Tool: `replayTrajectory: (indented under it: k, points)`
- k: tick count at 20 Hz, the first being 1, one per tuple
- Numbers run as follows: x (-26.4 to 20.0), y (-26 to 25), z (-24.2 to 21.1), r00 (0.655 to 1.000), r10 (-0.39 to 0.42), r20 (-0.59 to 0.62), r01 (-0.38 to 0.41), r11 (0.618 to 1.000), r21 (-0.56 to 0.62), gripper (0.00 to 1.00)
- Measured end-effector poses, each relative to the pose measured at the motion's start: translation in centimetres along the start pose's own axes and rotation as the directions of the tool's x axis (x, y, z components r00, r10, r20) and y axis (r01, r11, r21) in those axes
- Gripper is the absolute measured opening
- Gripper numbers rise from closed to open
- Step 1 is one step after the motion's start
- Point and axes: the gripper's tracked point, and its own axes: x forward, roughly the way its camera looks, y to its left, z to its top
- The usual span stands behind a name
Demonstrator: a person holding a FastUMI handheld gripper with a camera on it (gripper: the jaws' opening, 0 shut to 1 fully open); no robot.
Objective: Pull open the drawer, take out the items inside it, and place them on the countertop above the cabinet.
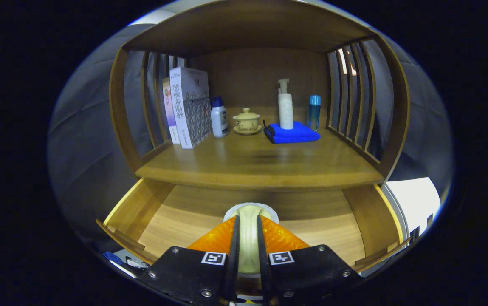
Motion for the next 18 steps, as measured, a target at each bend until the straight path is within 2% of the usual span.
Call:
replayTrajectory:
  k: [10,18]
  points:
    - [0.0,0.2,6.3,0.996,0.018,0.082,-0.018,1.000,0.000,0.23]
    - [2.7,-0.3,11.0,0.992,-0.010,0.127,0.006,1.000,0.029,0.23]
